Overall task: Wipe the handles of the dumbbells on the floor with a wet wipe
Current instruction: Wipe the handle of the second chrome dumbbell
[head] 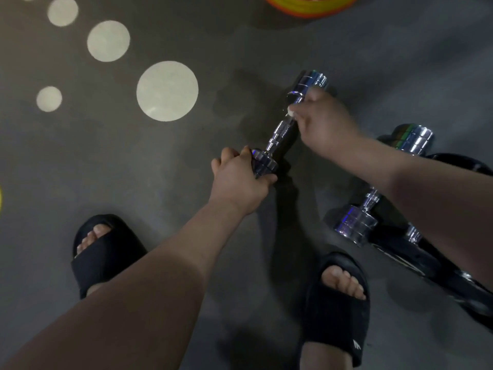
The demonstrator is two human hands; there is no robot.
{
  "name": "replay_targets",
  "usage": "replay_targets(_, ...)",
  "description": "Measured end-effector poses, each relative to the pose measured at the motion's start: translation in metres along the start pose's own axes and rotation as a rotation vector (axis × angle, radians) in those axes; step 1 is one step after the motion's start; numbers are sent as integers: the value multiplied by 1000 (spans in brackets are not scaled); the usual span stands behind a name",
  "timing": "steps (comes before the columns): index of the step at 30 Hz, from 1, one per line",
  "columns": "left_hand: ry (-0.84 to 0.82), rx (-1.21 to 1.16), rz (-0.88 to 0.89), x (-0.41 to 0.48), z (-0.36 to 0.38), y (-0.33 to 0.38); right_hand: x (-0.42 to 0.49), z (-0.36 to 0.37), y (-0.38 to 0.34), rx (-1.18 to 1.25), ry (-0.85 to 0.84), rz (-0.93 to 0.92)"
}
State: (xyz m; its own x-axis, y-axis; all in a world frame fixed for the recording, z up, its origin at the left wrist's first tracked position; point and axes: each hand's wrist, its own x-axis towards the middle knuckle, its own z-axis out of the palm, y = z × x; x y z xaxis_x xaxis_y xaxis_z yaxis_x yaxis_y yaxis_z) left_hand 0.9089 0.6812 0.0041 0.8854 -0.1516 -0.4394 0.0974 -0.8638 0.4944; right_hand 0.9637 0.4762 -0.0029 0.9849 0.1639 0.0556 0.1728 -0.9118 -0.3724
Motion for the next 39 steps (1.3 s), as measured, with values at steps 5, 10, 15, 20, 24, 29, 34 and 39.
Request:
replay_targets(5,-4,1,-21,-4,-1,4,-28,7,-20,61,-145,-253)
replay_targets(10,9,19,-16,-7,-4,5,-11,2,-9,3,18,-25)
replay_targets(15,5,56,-34,-8,-6,10,-38,14,-31,30,-117,-267)
replay_targets(20,27,54,-34,-11,-5,12,-23,3,-13,36,40,-114)
replay_targets(24,25,64,-33,-11,-4,12,-37,15,-24,-4,-101,-323)
replay_targets(29,29,62,-31,-10,-3,9,-24,5,-8,17,12,-281)
replay_targets(34,17,69,-22,-9,-3,7,-41,15,-23,18,-146,-459)
replay_targets(39,5,72,-34,-9,-5,8,-23,3,-4,6,15,-303)
